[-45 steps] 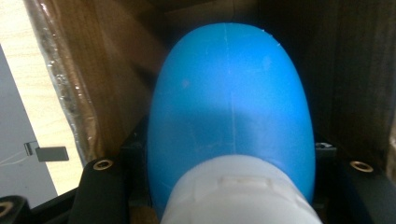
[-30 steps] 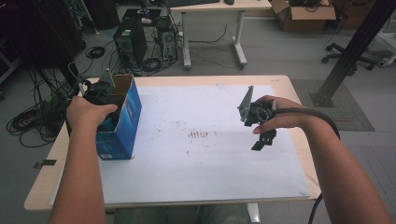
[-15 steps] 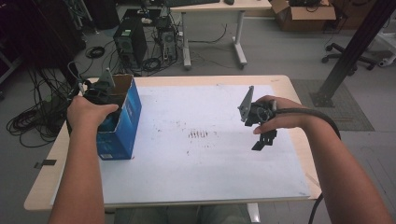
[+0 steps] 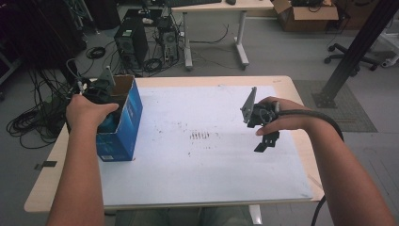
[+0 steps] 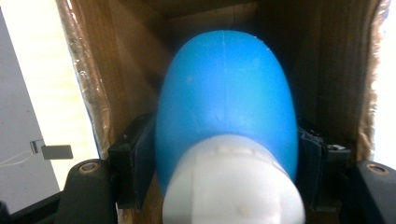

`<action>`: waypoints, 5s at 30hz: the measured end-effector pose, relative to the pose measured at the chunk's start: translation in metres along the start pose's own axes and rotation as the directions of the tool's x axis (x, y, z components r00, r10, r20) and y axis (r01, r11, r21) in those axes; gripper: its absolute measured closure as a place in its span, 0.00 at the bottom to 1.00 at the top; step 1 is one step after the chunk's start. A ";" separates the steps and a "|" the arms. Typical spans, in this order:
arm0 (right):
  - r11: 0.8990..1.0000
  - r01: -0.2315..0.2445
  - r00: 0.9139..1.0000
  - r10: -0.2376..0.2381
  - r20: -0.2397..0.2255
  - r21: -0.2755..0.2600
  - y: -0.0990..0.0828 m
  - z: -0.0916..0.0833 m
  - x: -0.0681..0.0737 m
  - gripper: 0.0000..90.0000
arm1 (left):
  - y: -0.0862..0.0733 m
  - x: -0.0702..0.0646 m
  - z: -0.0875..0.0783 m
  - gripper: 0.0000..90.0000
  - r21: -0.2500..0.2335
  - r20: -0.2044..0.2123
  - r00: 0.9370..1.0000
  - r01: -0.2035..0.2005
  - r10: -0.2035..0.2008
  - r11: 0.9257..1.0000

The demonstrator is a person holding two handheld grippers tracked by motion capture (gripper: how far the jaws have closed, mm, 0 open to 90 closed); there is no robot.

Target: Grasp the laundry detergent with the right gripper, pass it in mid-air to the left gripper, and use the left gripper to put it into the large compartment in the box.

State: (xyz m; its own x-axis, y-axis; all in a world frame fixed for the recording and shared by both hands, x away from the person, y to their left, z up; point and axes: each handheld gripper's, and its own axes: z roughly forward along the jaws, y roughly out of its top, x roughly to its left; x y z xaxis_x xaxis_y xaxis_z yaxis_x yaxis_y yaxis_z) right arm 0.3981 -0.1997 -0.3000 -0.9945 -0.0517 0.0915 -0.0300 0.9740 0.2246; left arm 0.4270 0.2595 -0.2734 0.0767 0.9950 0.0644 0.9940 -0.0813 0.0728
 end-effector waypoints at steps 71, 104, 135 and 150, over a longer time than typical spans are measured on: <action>1.000 -0.014 0.999 0.015 0.034 -0.009 -0.005 -0.014 0.009 0.04 | -0.013 -0.068 -0.092 0.07 -0.099 -0.099 0.952 -0.298 0.288 0.949; 1.000 -0.017 0.999 0.018 0.036 -0.017 -0.009 -0.017 0.012 0.04 | -0.008 -0.149 -0.100 0.07 -0.068 0.051 0.645 -0.759 0.762 0.647; 1.000 -0.016 1.000 0.016 -0.010 0.009 -0.004 -0.011 0.009 0.04 | -0.029 -0.201 -0.087 0.07 -0.039 0.143 0.259 -0.963 0.955 0.267; 0.998 -0.048 0.999 0.048 0.001 0.035 0.006 -0.020 0.003 0.04 | -0.018 -0.187 -0.081 0.07 -0.028 0.147 0.251 -0.966 0.957 0.257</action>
State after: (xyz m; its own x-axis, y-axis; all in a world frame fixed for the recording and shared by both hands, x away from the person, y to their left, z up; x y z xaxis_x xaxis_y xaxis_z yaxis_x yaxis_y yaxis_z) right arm 0.3973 -0.1989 -0.2787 -0.9948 -0.0050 0.1013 0.0140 0.9825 0.1857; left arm 0.3886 0.0702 -0.2058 0.9818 0.1803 -0.0603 0.1797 -0.9836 -0.0152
